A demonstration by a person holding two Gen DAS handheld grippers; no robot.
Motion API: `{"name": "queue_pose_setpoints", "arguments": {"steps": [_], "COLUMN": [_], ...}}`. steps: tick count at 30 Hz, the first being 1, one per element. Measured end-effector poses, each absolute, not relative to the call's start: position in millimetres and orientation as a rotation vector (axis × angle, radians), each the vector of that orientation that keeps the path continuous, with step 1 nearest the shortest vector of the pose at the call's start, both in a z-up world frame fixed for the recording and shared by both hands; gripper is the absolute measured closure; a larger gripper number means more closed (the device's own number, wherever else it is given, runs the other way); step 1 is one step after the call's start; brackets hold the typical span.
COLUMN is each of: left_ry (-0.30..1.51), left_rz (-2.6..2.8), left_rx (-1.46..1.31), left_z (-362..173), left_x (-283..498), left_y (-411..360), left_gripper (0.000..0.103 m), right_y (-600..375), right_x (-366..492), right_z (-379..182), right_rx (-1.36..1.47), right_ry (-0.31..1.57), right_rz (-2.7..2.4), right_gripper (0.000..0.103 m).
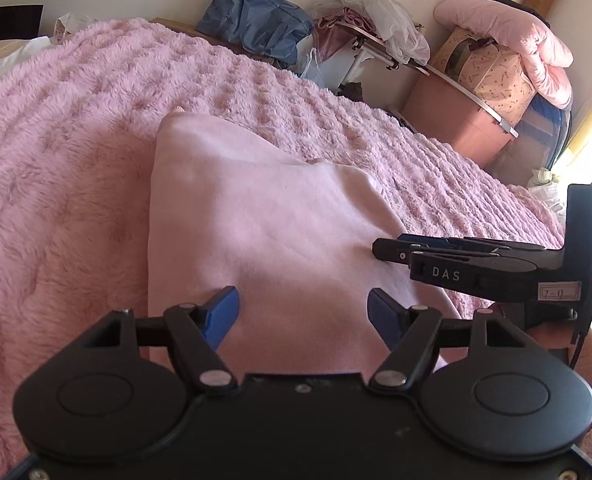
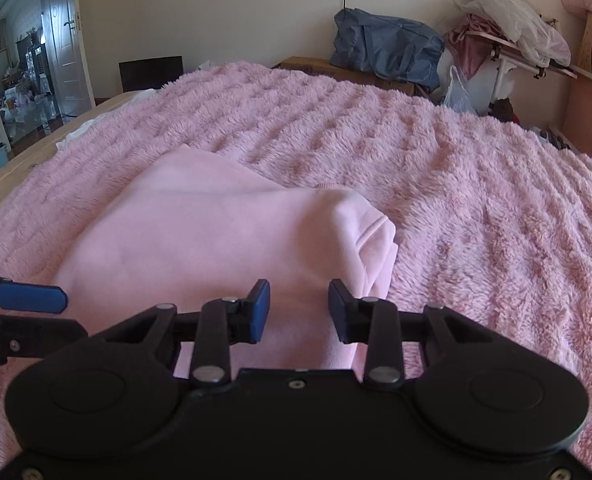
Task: Fold small clothes
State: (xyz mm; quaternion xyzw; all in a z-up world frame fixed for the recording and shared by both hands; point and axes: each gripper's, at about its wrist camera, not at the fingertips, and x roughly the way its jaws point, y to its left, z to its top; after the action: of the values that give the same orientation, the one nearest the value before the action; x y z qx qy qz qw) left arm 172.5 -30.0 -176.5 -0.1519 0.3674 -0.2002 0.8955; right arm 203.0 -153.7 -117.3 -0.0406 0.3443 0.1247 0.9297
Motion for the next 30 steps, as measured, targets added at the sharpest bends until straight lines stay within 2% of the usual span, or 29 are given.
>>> {"name": "queue_pose_setpoints", "arguments": {"steps": [9, 20, 30], "left_ry": [0.776, 0.677, 0.740], "left_rz": [-0.434, -0.433, -0.361], "left_rx": [-0.322, -0.216, -0.249], "left_z": [-189.5, -132.7, -149.7], "left_x": [182.1, 204.3, 254.8], "left_y": [-33.2, -53.6, -44.7], "left_gripper": [0.028, 0.028, 0.028], "right_y": [-161.9, -155.7, -149.2], "right_x": [212.8, 235.6, 285.2], "right_z": [-151.8, -93.2, -108.3], "right_rx": [-0.041, -0.023, -0.060], "right_ry": [0.741, 0.630, 0.685], "right_rz": [0.252, 0.313, 0.276], "right_gripper": [0.071, 0.070, 0.070]}}
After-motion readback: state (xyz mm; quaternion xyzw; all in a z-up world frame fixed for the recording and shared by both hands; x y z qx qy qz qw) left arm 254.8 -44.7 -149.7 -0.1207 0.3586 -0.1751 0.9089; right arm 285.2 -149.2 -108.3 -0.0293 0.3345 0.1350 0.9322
